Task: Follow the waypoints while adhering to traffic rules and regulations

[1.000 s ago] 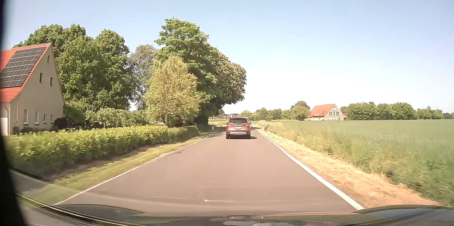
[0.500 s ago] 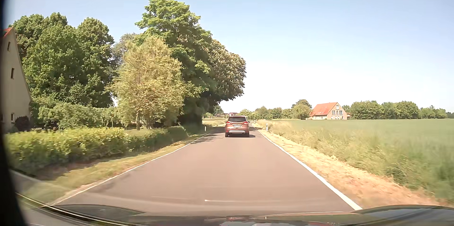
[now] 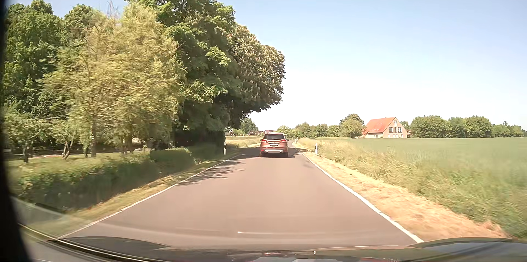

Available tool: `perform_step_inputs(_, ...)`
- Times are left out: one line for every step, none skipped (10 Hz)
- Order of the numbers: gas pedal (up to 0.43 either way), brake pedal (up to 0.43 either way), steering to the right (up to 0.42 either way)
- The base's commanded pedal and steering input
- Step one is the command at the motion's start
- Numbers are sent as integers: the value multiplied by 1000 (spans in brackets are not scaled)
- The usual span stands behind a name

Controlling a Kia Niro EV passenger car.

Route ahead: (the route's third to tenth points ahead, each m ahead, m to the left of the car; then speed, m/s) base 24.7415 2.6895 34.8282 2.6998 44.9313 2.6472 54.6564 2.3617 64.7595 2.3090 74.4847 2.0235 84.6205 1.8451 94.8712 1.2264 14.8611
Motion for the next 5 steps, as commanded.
perform_step_inputs(228, 0, 2)
perform_step_inputs(228, 0, 2)
perform_step_inputs(228, 0, 2)
perform_step_inputs(228, 0, 2)
perform_step_inputs(228, 0, 2)
